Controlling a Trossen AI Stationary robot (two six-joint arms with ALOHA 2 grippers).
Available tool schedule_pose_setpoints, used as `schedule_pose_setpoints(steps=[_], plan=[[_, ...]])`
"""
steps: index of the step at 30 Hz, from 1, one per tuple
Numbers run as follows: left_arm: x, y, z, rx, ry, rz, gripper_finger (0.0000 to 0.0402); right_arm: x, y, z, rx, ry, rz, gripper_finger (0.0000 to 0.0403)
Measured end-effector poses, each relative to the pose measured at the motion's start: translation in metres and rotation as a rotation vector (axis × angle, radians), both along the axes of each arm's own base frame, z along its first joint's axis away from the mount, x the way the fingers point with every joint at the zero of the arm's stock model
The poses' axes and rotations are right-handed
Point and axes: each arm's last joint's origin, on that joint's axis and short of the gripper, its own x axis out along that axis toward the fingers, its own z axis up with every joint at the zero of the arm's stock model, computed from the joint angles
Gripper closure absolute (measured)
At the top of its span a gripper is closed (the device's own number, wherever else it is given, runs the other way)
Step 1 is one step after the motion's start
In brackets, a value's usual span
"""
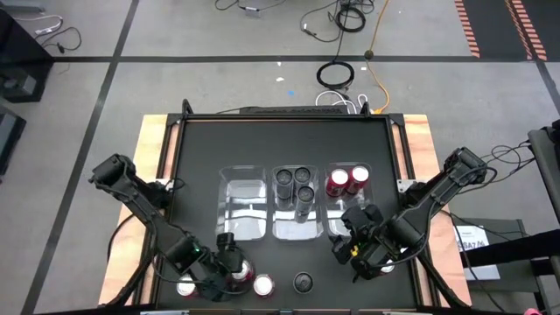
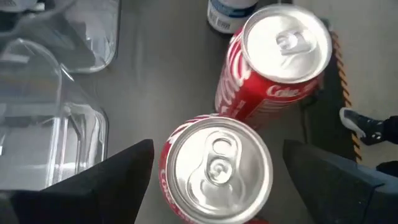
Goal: Sort soda cans
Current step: Put the left red soda can into the left transparent bin
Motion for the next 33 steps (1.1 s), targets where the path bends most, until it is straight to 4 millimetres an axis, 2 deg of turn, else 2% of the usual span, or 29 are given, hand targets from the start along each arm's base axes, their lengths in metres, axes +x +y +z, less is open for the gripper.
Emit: schedule_pose_setpoints(steps=[8,14,22,25,29,33], plan=[[0.011,0.002,-0.017,-0.017,0.095,-0.016,0.0036,0.0,0.0,0.0,-0.001,0.001,0.001,0.0057],[0.015,0.007,-0.019,-0.018,0.106,-0.002,0.0036,0.0,0.0,0.0,-0.012,0.006,0.016,0.0057],[0.016,0.008,-0.019,0.009,0.101,-0.042,0.0082,0.0,0.0,0.0,-0.019,0.01,0.026,0.0057],[0.016,0.008,-0.019,0.006,0.102,-0.038,0.0084,0.0,0.0,0.0,-0.019,0.01,0.026,0.0057],[0.017,0.007,-0.014,-0.004,0.107,-0.018,0.0082,0.0,0.0,0.0,-0.019,0.01,0.026,0.0057],[0.024,0.008,0.002,-0.017,0.078,0.003,0.0082,0.0,0.0,0.0,-0.027,0.014,0.038,0.0057]])
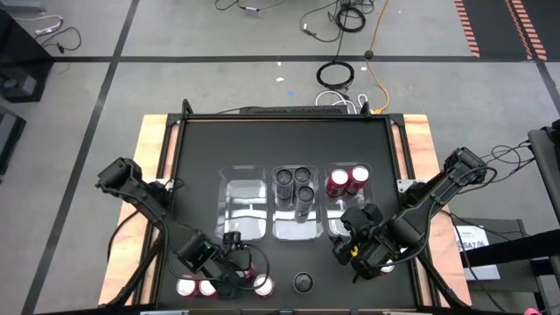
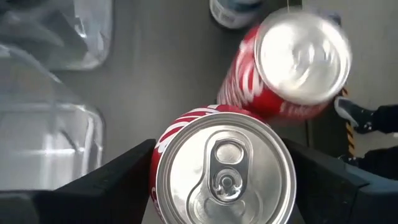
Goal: Sort soda cans
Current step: Put the left red soda can into the left transparent bin
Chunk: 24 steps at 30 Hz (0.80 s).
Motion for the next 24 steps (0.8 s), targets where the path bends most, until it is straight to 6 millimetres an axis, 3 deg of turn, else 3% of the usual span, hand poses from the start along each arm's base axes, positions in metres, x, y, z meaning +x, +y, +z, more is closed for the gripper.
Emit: schedule_pose_setpoints(steps=[12,18,24], plan=[[0.012,0.027,0.07,0.067,0.053,0.091,0.0082,0.0,0.0,0.0,-0.001,0.001,0.001,0.0057],[0.012,0.059,0.108,0.144,0.028,0.138,0.0081,0.0,0.0,0.0,0.001,-0.001,-0.003,0.0057],[-0.004,0.102,0.13,0.25,-0.041,0.118,0.0081,0.0,-0.001,0.0,0.032,-0.015,-0.062,0.0057]])
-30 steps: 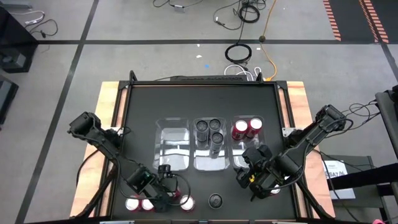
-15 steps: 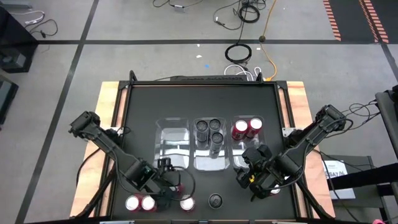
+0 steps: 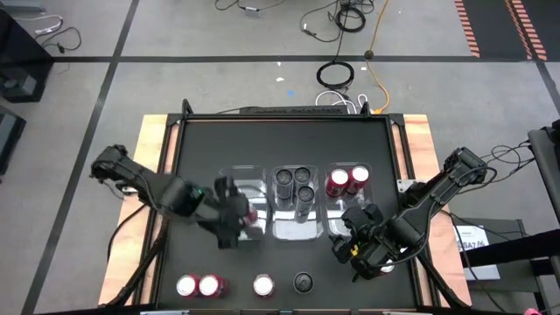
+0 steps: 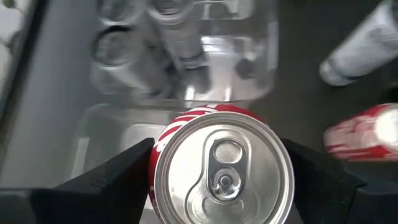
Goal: Sort soda cans
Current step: Put the left red soda can into the left transparent bin
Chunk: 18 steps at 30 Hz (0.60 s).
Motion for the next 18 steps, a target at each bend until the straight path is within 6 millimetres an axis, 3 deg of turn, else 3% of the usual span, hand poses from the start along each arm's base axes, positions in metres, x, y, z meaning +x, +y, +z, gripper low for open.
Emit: schedule_pose_setpoints(steps=[5,11,18], plan=[[-0.023,0.038,-0.01,0.036,-0.01,0.016,0.0081,0.001,-0.002,0.0,0.039,-0.024,-0.076,0.0057],[-0.044,0.075,-0.05,-0.04,-0.049,0.023,0.0081,0.005,-0.006,0.0,0.086,-0.049,-0.169,0.0057],[-0.053,0.113,-0.094,-0.114,0.004,0.034,0.0081,0.008,-0.01,0.0,0.126,-0.073,-0.243,0.0057]])
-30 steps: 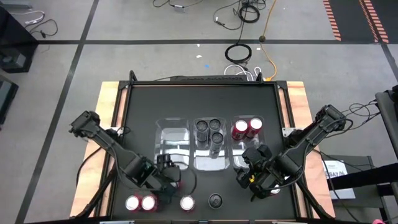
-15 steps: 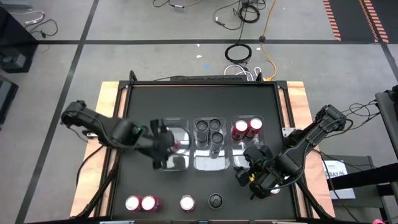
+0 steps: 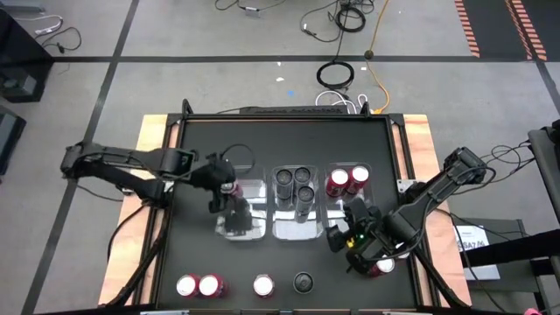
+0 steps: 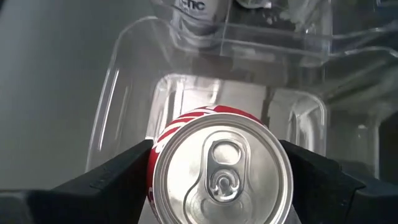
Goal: Sort soda cans
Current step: Put the left red soda can into the left transparent bin
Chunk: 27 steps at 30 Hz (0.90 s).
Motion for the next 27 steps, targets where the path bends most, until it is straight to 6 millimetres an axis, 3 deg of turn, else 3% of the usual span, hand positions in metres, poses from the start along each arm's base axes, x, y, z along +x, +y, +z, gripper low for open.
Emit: schedule_pose_setpoints(steps=[11,27], plan=[[-0.008,0.039,-0.041,-0.049,0.039,0.035,0.0081,0.002,-0.002,0.0,0.029,-0.02,-0.045,0.0057],[-0.008,0.049,-0.048,-0.052,0.025,0.09,0.0066,0.002,-0.002,0.0,0.033,-0.022,-0.051,0.0057]])
